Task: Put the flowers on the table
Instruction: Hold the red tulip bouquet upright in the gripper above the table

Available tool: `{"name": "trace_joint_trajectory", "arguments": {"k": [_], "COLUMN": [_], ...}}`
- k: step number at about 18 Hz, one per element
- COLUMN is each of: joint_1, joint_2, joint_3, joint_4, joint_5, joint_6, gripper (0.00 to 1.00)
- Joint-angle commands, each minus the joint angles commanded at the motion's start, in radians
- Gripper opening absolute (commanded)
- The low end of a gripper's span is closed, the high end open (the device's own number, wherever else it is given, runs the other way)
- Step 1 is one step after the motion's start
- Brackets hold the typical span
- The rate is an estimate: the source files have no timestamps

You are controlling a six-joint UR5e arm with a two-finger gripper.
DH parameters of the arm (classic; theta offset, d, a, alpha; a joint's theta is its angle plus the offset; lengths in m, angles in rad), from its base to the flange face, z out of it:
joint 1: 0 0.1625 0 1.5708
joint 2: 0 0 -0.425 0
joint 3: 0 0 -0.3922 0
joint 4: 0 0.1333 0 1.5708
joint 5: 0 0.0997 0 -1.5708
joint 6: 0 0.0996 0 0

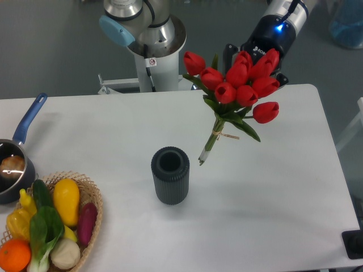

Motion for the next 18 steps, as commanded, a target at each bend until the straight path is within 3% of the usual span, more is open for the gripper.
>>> {"name": "trace_joint_trajectory", "arguments": {"k": [11, 18], "joint_1": [0.005, 0.0], "joint_2": [0.003, 0.0], "joint_3": [-0.005, 0.026], "joint_4": [0.0, 0.002], "joint_5": [0.0, 0.038], "joint_6": [0.015, 0.024], "gripper": [0.28, 0.28]}}
